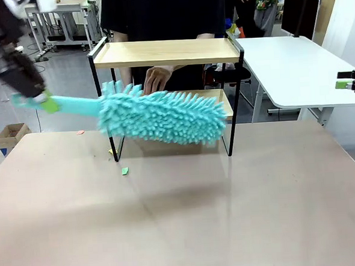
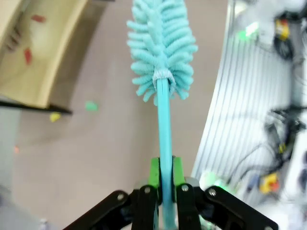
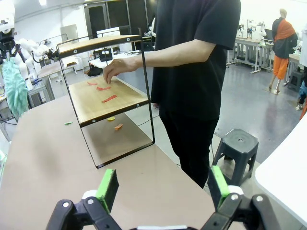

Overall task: Clean the shelf.
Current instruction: Clean the specific section of the Shelf indicated by the human with the Duster.

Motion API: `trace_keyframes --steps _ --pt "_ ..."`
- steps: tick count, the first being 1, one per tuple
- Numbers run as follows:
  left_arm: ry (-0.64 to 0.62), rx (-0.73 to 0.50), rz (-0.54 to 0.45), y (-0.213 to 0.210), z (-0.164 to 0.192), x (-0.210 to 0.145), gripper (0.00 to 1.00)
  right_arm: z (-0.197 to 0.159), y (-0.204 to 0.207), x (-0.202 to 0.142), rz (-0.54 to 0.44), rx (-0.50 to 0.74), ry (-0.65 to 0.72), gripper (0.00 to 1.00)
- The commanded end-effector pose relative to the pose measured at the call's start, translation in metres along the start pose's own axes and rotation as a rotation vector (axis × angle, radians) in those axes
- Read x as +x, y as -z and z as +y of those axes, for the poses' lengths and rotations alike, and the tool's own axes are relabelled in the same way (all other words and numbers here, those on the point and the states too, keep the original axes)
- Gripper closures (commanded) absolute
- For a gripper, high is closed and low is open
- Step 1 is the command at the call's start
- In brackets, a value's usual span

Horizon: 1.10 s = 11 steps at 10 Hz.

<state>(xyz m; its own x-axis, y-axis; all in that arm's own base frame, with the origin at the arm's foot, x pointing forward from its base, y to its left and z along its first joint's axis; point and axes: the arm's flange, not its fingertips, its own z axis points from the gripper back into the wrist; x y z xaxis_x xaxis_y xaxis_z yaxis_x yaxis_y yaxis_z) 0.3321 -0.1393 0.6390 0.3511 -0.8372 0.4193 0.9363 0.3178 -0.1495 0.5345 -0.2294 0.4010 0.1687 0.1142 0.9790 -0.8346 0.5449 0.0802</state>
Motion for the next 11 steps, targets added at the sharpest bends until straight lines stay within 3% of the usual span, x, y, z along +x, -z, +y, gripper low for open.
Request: trace_keyframes --steps 1,3,5,6,8,11 --pt "-0.172 0.055 -0.116 0.028 -0.02 0.032 0.87 0.001 0.002 0.004 -0.001 0.001 -0.007 0.0" --pt "-0.338 0.171 -0.094 0.051 -0.028 0.061 0.87 0.001 0.002 0.004 -0.001 0.001 -0.007 0.0" --pt "-0.385 0.137 -0.1 0.05 -0.035 0.071 0.87 0.001 0.002 0.004 -0.001 0.001 -0.007 0.0" --pt "-0.31 0.125 -0.12 0.052 -0.033 0.069 0.87 0.001 0.002 0.004 -0.001 0.001 -0.007 0.0" --pt "-0.31 0.125 -0.12 0.052 -0.033 0.069 0.87 0.001 0.002 0.004 -0.001 0.001 -0.007 0.0" --pt "-0.462 0.211 -0.123 0.074 -0.049 0.094 0.87 0.001 0.002 0.004 -0.001 0.001 -0.007 0.0"
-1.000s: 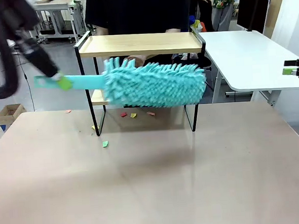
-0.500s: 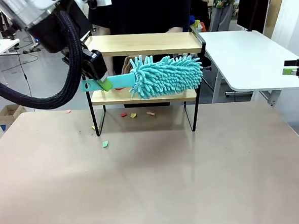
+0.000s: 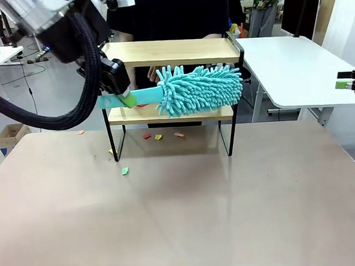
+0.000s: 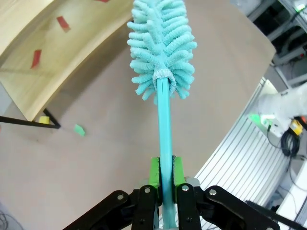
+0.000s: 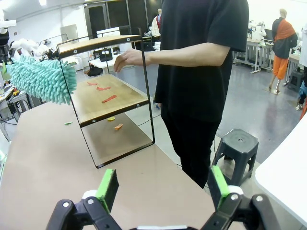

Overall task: Clean the shelf.
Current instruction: Clean the specific section of the Shelf indicated by the human with the Duster.

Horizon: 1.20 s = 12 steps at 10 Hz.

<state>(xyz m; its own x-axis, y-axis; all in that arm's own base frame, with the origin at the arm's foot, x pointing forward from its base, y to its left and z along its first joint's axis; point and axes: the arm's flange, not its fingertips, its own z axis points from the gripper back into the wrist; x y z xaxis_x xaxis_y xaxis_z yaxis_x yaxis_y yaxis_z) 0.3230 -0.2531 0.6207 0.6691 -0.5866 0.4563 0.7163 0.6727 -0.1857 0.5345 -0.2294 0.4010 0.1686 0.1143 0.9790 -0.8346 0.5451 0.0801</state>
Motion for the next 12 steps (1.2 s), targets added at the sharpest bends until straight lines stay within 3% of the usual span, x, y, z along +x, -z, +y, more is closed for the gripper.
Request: trace_keyframes --steps 1,4,12 --pt "-0.129 0.076 -0.018 0.012 -0.015 0.007 0.87 0.001 0.002 0.004 -0.001 0.001 -0.006 0.0" --pt "-0.234 0.144 -0.08 0.02 -0.03 0.02 0.87 0.001 0.002 0.004 -0.001 0.001 -0.006 0.0" --pt "-0.558 0.188 -0.219 0.106 -0.065 0.11 0.87 0.001 0.002 0.004 -0.001 0.001 -0.006 0.0"
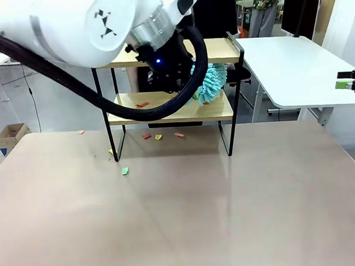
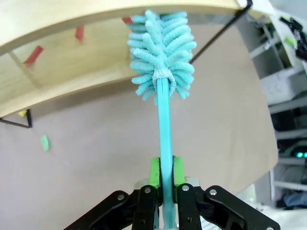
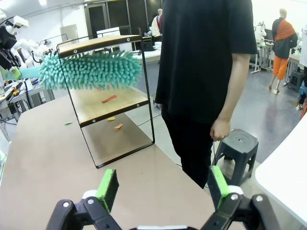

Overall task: Clean the shelf.
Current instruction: Clean the specific section of the Shelf indicated by the human with the Duster.

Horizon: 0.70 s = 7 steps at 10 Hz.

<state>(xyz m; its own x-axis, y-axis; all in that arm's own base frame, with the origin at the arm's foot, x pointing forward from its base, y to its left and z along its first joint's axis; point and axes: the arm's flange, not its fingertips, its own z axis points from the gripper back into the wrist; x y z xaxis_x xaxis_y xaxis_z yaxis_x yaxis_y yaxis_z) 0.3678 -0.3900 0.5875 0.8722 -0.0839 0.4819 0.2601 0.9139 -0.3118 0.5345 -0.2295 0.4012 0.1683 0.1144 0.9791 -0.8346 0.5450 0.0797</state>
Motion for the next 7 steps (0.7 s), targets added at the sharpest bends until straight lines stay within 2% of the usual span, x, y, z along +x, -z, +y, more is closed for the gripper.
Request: trace_keyframes --steps 1,3,7 --pt "-0.074 0.075 -0.063 0.015 -0.025 0.009 0.87 0.001 0.002 0.003 -0.001 0.001 -0.006 0.0" --pt "-0.119 0.108 -0.07 0.035 -0.039 0.012 0.87 0.001 0.002 0.003 -0.001 0.001 -0.006 0.0" --pt "-0.131 0.099 -0.088 0.059 -0.057 0.014 0.87 0.001 0.002 0.003 -0.001 0.001 -0.006 0.0"
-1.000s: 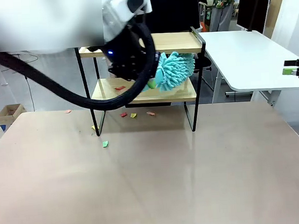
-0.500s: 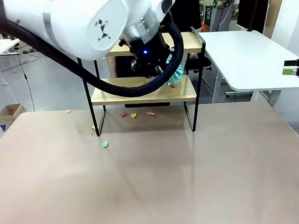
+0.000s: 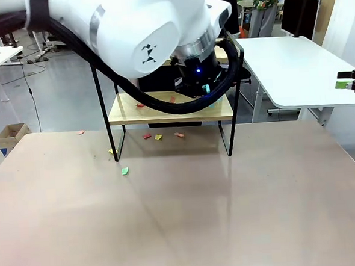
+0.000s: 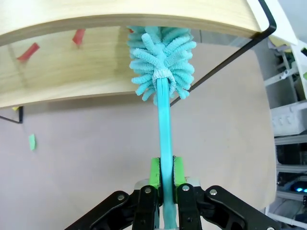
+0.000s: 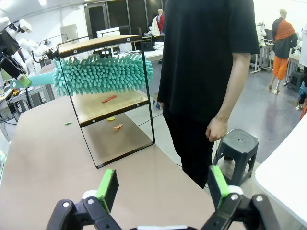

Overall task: Clean the shelf.
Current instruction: Clean the specific section of the Shelf indicated by the human with the Duster.

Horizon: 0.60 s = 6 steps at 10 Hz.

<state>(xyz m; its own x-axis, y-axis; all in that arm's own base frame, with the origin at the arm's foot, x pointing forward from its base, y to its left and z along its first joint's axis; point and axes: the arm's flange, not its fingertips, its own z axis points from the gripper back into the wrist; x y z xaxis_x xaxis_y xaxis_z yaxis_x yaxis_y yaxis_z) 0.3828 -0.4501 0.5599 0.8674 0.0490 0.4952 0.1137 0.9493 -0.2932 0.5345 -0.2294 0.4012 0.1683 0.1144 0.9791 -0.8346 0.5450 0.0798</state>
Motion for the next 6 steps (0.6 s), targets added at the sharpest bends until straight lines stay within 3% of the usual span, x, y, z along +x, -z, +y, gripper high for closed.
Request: trace_keyframes --steps 1,6 --pt "-0.013 0.0 -0.037 0.008 -0.019 0.006 0.87 0.001 0.002 0.003 -0.001 0.001 -0.006 0.0" --pt "-0.03 0.046 -0.021 0.045 -0.029 -0.01 0.87 0.001 0.002 0.003 -0.001 0.001 -0.006 0.0"
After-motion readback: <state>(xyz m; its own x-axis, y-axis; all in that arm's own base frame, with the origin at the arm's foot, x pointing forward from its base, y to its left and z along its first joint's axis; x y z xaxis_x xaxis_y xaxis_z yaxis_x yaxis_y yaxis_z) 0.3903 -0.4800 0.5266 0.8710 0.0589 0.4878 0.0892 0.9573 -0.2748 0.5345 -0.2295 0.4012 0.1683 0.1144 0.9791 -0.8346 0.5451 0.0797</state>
